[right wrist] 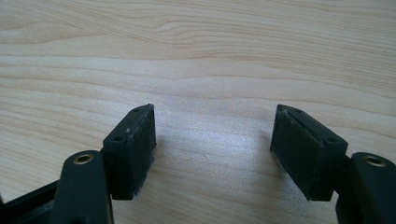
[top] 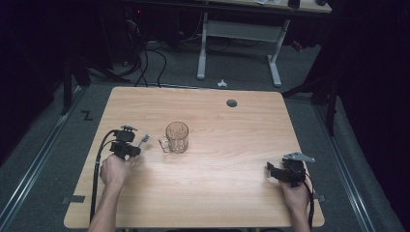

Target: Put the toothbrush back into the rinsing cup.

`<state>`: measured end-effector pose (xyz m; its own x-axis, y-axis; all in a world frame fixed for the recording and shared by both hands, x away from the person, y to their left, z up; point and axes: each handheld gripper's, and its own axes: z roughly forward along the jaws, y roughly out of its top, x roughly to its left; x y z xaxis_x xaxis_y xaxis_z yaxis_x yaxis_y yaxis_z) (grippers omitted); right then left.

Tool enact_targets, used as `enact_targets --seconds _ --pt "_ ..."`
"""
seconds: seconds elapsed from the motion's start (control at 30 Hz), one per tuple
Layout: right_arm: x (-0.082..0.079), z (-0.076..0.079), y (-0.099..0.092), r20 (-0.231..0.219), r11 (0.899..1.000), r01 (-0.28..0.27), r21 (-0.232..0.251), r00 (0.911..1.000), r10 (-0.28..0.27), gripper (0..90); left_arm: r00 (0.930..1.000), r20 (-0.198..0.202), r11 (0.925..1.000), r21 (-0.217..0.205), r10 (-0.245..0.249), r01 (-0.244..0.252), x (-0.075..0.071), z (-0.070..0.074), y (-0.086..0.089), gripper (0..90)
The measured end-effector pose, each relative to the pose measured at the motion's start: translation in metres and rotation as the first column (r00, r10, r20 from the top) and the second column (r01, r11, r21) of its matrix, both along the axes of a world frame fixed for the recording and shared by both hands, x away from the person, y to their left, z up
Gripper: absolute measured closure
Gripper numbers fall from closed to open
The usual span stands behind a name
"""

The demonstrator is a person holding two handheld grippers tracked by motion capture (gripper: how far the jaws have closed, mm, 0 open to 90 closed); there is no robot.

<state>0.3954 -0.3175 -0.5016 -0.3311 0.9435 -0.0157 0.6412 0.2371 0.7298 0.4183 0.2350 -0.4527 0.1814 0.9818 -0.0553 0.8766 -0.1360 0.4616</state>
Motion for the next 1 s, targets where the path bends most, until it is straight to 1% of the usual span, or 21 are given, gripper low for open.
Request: enact_targets --seconds 0.1,0.13,0.23,0.33,0.5,0.67,0.83,1.0 --pt "0.000 0.000 0.000 0.000 1.000 0.001 -0.003 1.0000 -0.001 31.0 0.9997 0.019 0.9999 0.000 -0.014 0.014 -0.001 0.010 -0.002 79.2" --pt "0.000 0.000 0.000 0.001 1.000 0.000 -0.003 1.0000 0.000 31.1 0.9994 0.031 0.9998 -0.002 -0.017 0.017 -0.002 0.014 -0.004 79.3" --pt "0.000 0.000 0.000 0.001 1.000 0.000 -0.003 1.0000 0.000 31.0 0.9987 0.041 0.9996 -0.005 -0.029 0.029 -0.003 0.020 -0.006 79.3" --pt "0.000 0.000 0.000 0.000 1.000 0.000 0.001 1.0000 0.000 31.0 0.9978 0.055 0.9991 -0.020 -0.037 0.038 -0.005 0.026 -0.008 79.4" --pt "0.000 0.000 0.000 0.000 1.000 0.000 0.003 1.0000 0.000 31.0 0.9951 0.088 0.9978 -0.044 -0.045 0.049 -0.010 0.037 -0.009 79.6" --pt "0.000 0.000 0.000 0.000 1.000 0.000 0.004 1.0000 0.000 31.0 0.9916 0.120 0.9961 -0.069 -0.047 0.055 -0.014 0.045 -0.009 79.7" --pt "0.000 0.000 0.000 0.000 1.000 0.000 0.003 1.0000 0.000 31.0 0.9890 0.138 0.9933 -0.094 -0.053 0.067 -0.017 0.050 -0.009 79.7" --pt "0.000 0.000 0.000 0.000 1.000 0.000 0.003 1.0000 0.000 31.0 0.9849 0.160 0.9895 -0.117 -0.065 0.085 -0.018 0.055 -0.011 79.8"
